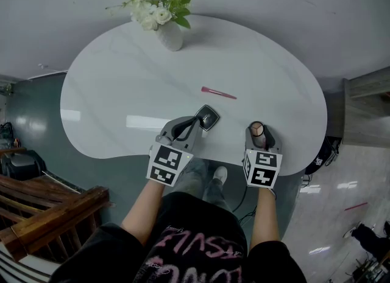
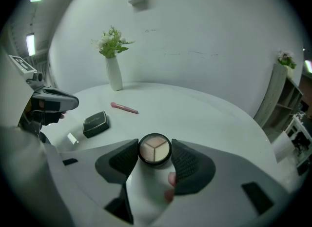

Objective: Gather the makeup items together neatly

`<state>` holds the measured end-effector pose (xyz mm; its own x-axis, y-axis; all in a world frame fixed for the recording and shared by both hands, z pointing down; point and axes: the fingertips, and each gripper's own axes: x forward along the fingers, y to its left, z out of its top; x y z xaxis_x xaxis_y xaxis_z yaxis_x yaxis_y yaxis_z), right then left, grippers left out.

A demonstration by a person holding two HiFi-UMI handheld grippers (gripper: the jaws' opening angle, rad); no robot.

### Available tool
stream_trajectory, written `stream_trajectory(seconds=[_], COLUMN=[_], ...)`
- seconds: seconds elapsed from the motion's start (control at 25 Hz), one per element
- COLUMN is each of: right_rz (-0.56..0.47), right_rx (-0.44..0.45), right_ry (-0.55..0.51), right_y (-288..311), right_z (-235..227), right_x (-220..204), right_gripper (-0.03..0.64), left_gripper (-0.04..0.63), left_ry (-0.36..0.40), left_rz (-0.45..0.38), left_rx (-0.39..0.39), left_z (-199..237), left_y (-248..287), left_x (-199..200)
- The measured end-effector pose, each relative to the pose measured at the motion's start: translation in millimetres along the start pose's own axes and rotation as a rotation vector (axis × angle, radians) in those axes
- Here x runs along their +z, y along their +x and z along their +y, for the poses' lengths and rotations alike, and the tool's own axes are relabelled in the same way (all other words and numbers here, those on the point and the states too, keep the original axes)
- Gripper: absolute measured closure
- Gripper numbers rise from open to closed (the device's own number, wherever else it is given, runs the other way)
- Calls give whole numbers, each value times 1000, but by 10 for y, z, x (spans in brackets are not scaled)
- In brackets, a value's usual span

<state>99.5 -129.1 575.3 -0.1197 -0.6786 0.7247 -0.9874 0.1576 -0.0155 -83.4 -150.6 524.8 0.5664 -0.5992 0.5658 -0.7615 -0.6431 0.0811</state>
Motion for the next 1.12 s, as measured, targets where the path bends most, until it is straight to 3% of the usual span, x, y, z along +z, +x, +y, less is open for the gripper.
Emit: stream_trajectory(seconds=[0.48,1.12], right_rz=[22,-13], right_rx=[-81,-56], right_ry=[71,65], right_y=[-199,-200], right_z=[-447,-404], right_x=[-254,-189], right_gripper=[348,321], left_gripper=[583,581], left_ry=[49,38], left_rz=[14,46], left_rx=[-77,-75], left_z=[-356,-322], left_y=[202,241], left_x=[77,68])
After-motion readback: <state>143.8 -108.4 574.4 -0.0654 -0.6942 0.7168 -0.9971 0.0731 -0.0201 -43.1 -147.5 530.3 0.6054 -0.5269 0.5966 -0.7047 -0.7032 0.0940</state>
